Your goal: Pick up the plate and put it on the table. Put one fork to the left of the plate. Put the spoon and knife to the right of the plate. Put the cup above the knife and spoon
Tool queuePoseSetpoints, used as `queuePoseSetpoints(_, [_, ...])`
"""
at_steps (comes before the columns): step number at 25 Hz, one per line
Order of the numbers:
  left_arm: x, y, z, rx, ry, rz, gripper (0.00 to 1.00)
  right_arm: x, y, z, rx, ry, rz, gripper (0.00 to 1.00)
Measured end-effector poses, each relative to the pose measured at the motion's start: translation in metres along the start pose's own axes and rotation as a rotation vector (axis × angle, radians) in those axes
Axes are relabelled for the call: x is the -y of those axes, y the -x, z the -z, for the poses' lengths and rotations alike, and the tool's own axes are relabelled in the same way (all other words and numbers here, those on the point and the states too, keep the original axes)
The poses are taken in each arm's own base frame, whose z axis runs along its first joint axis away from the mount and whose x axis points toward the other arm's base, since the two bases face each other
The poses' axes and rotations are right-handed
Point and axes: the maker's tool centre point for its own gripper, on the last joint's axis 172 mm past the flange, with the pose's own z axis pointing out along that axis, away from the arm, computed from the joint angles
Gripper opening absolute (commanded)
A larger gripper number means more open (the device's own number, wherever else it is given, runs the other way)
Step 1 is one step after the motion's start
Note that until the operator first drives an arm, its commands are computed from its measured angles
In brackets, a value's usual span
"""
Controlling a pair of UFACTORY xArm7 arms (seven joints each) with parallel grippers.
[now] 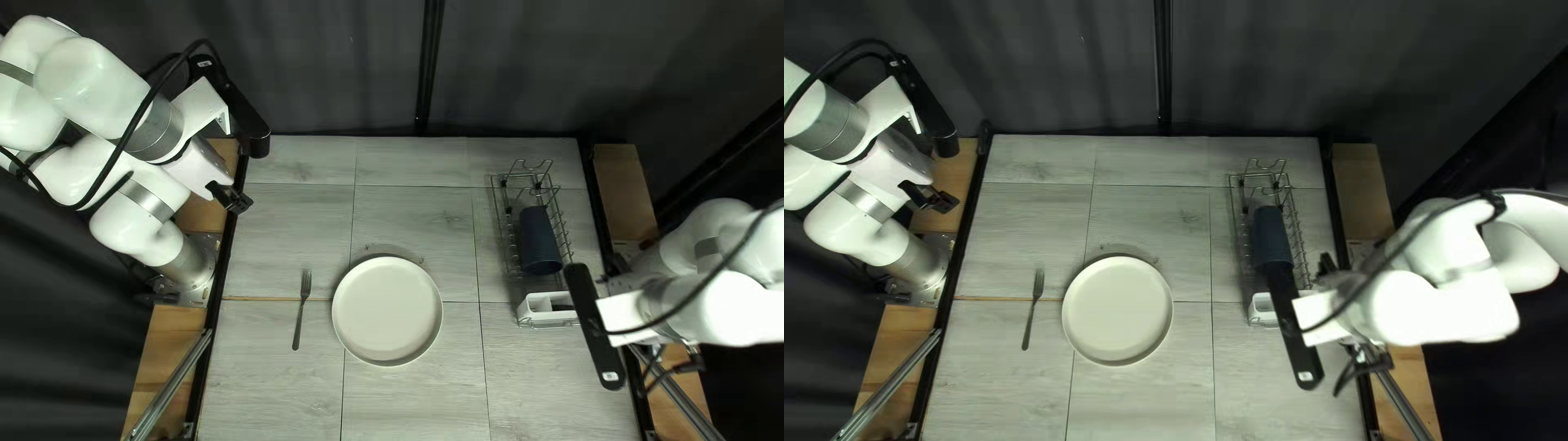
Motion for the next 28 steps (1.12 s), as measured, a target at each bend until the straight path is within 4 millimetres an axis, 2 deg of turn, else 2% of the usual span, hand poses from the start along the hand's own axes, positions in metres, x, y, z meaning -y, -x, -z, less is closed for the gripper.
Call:
queuePoseSetpoints(5, [0.0, 0.0, 0.0, 0.0, 0.0, 0.0, 1.0, 0.005, 0.007, -0.014, -0.011, 0.012, 0.005, 1.0])
queuePoseSetpoints(7, [0.0, 0.0, 0.0, 0.0, 0.0, 0.0, 1.0, 0.004, 0.008, -0.017, -0.018, 0.016, 0.005, 0.92])
queuePoseSetpoints(8, [0.0, 0.0, 0.0, 0.0, 0.0, 0.0, 1.0, 0.003, 0.009, -0.018, -0.022, 0.017, 0.005, 0.72])
queuePoseSetpoints(9, [0.0, 0.0, 0.0, 0.0, 0.0, 0.0, 1.0, 0.001, 0.009, -0.019, -0.025, 0.017, 0.005, 0.04])
queuePoseSetpoints(10, [0.0, 0.0, 0.0, 0.0, 0.0, 0.0, 1.0, 0.0, 0.01, -0.02, -0.028, 0.018, 0.005, 0.0])
queuePoseSetpoints(20, [0.0, 0.0, 0.0, 0.0, 0.0, 0.0, 1.0, -0.007, 0.019, -0.026, -0.033, 0.023, -0.007, 0.0])
queuePoseSetpoints(24, [0.0, 0.0, 0.0, 0.0, 0.0, 0.0, 1.0, -0.006, 0.019, -0.011, -0.027, 0.036, -0.013, 0.0])
queuePoseSetpoints(28, [0.0, 0.0, 0.0, 0.0, 0.0, 0.0, 1.0, -0.006, 0.015, 0.021, -0.012, 0.058, -0.019, 0.0])
